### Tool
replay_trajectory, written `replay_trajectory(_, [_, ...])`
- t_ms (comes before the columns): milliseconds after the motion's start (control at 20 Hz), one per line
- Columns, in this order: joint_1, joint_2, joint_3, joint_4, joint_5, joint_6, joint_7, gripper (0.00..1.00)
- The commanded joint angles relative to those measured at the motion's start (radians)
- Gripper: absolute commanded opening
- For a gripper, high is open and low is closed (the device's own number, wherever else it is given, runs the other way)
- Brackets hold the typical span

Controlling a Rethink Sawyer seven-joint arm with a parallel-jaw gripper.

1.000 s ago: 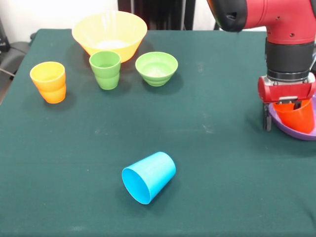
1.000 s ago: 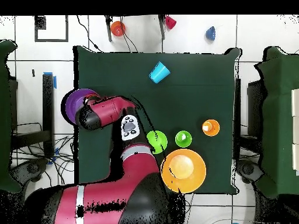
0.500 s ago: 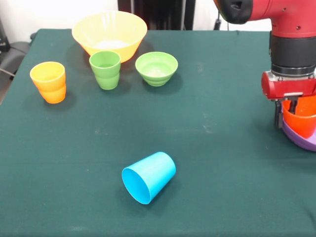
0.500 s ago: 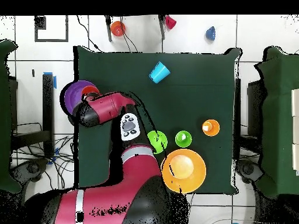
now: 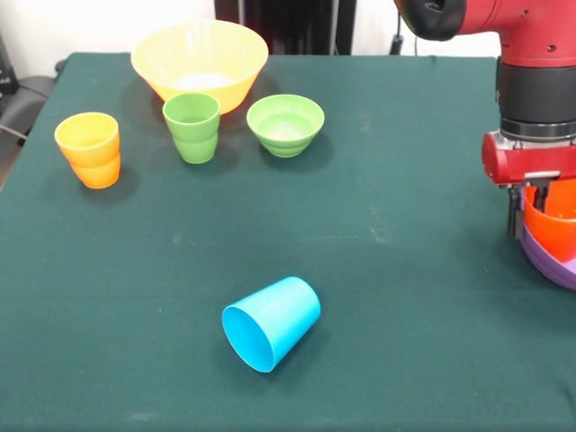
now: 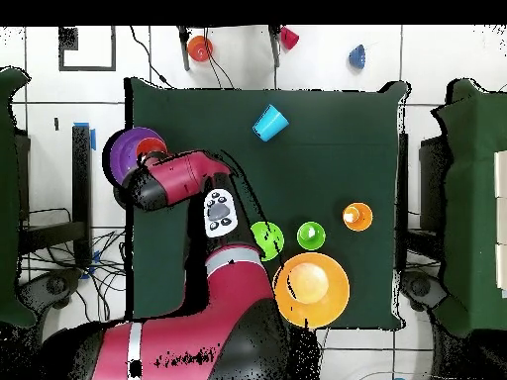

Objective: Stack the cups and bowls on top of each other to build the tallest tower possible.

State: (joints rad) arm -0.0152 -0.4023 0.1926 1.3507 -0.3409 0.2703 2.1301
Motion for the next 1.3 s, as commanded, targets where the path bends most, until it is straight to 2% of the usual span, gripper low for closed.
replay_trajectory(50, [0.006, 0.042, 0.041, -0.058, -0.092, 0.1, -0.129, 0.0])
replay_trajectory(250, [0.0, 0.016, 0.042, -0.023, -0.053, 0.11, -0.083, 0.0])
replay_trajectory(300, [-0.022, -0.004, 0.062, 0.0, -0.04, 0.119, -0.088, 0.0])
replay_trajectory(500, [-0.092, -0.044, 0.105, 0.0, -0.056, 0.176, -0.194, 0.0])
replay_trajectory(700, [-0.133, -0.063, 0.101, -0.03, -0.066, 0.241, -0.235, 0.0])
replay_trajectory(1300, [-0.304, -0.027, 0.207, -0.097, -0.14, 0.319, -0.381, 0.0])
